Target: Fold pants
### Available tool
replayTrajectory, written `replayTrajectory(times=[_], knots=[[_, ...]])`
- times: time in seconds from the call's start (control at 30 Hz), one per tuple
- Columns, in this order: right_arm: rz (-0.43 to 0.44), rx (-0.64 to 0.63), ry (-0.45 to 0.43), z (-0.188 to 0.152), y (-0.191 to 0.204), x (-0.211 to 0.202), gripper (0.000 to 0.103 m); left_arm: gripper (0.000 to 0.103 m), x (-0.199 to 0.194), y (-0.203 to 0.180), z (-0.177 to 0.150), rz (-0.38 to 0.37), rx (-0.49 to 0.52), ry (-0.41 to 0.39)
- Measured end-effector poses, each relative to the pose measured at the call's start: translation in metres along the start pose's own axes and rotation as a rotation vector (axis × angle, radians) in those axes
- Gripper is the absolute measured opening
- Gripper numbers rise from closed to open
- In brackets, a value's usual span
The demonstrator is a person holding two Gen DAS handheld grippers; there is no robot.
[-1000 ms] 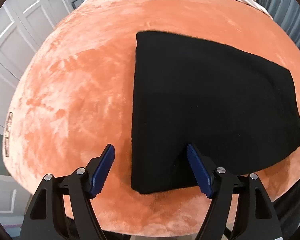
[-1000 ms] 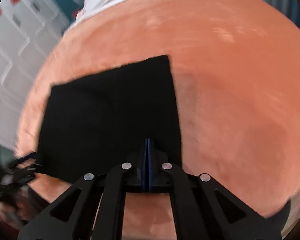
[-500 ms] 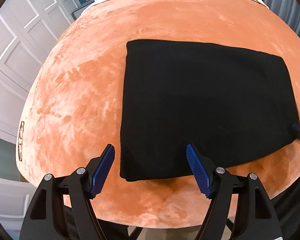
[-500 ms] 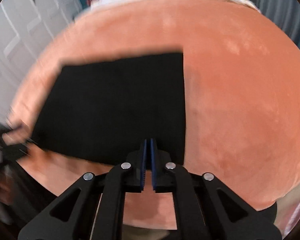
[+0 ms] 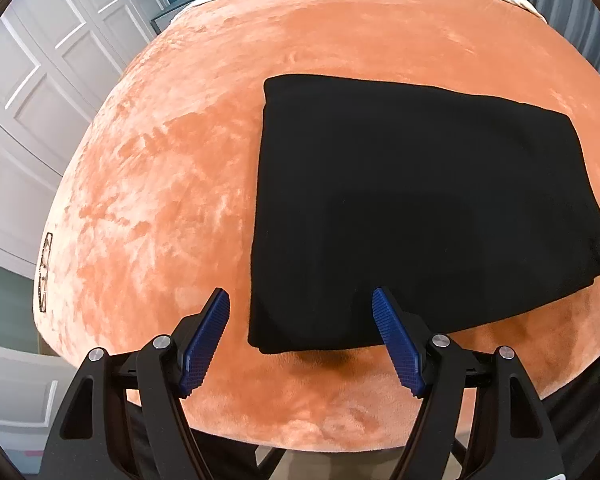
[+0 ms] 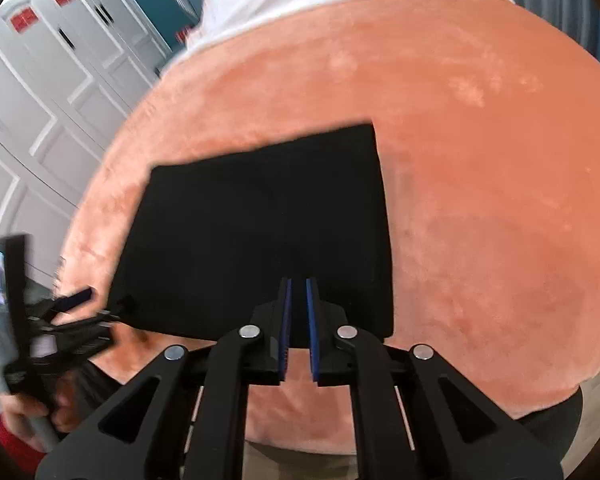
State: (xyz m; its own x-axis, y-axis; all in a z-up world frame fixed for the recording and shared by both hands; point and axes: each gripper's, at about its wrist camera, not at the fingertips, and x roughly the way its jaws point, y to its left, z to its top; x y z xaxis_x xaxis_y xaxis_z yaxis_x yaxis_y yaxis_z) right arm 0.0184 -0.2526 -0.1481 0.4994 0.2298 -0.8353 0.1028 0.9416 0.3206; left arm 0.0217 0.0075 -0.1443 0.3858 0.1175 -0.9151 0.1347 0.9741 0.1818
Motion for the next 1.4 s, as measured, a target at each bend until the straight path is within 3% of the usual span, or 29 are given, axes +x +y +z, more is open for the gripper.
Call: replayTrajectory(times=[0.07, 0.2, 0.37, 0.57, 0.6, 0.7, 0.8, 0.87, 0.9, 0.93, 1.1, 1.17, 1.2, 1.23, 1.33, 1.4], knots=[[-0.016, -0.011, 0.037, -0.012, -0.010, 0.024, 0.007, 0.072, -0.001, 0.000, -0.001, 0.001, 0.005, -0.001], [-0.010, 0.014, 0.037, -0.008, -0.005, 0.015, 0.009, 0.072, 0.004, 0.002, -0.002, 0.006, 0.010, 0.005], [0.025, -0.016, -0.008, 0.027, 0.016, -0.002, 0.012, 0.072, 0.010, 0.004, 0.000, -0.009, -0.006, 0.021], [-0.010, -0.016, 0.010, 0.087, 0.021, 0.047, 0.012, 0.072, 0.009, 0.006, 0.006, -0.008, -0.004, 0.021], [-0.018, -0.005, 0.027, 0.093, 0.017, 0.058, 0.017, 0.072, 0.009, 0.007, 0.007, -0.011, -0.002, 0.023], [-0.059, 0.002, 0.055, 0.101, -0.002, 0.091, 0.018, 0.075, 0.013, 0.007, 0.011, -0.010, -0.001, 0.026], [-0.021, 0.074, 0.035, 0.105, -0.005, 0.068, 0.020, 0.075, 0.013, 0.014, 0.016, -0.022, -0.014, 0.030], [0.025, 0.095, -0.026, 0.092, -0.008, 0.033, 0.033, 0.075, 0.012, 0.025, 0.016, -0.052, -0.047, 0.033], [0.028, 0.102, -0.038, 0.081, -0.012, 0.021, 0.055, 0.075, 0.012, 0.032, 0.016, -0.084, -0.069, 0.040], [0.018, 0.113, -0.046, 0.070, -0.016, 0.012, 0.067, 0.075, 0.014, 0.038, 0.016, -0.102, -0.089, 0.049], [-0.022, 0.146, 0.009, 0.013, -0.037, -0.003, 0.064, 0.075, 0.018, 0.055, 0.009, -0.125, -0.156, 0.077], [0.007, 0.137, 0.020, 0.003, -0.035, 0.000, 0.051, 0.075, 0.015, 0.052, 0.008, -0.121, -0.148, 0.074], [0.031, 0.134, 0.031, -0.001, -0.032, 0.004, 0.033, 0.075, 0.013, 0.049, 0.008, -0.110, -0.135, 0.067], [0.050, 0.135, 0.044, -0.002, -0.031, 0.008, 0.022, 0.075, 0.011, 0.046, 0.007, -0.101, -0.124, 0.063], [0.024, 0.097, 0.037, -0.002, -0.022, 0.007, 0.012, 0.075, 0.006, 0.041, 0.006, -0.087, -0.098, 0.055], [0.072, 0.115, -0.005, -0.004, -0.024, -0.014, 0.012, 0.079, 0.004, 0.041, 0.004, -0.090, -0.092, 0.055]])
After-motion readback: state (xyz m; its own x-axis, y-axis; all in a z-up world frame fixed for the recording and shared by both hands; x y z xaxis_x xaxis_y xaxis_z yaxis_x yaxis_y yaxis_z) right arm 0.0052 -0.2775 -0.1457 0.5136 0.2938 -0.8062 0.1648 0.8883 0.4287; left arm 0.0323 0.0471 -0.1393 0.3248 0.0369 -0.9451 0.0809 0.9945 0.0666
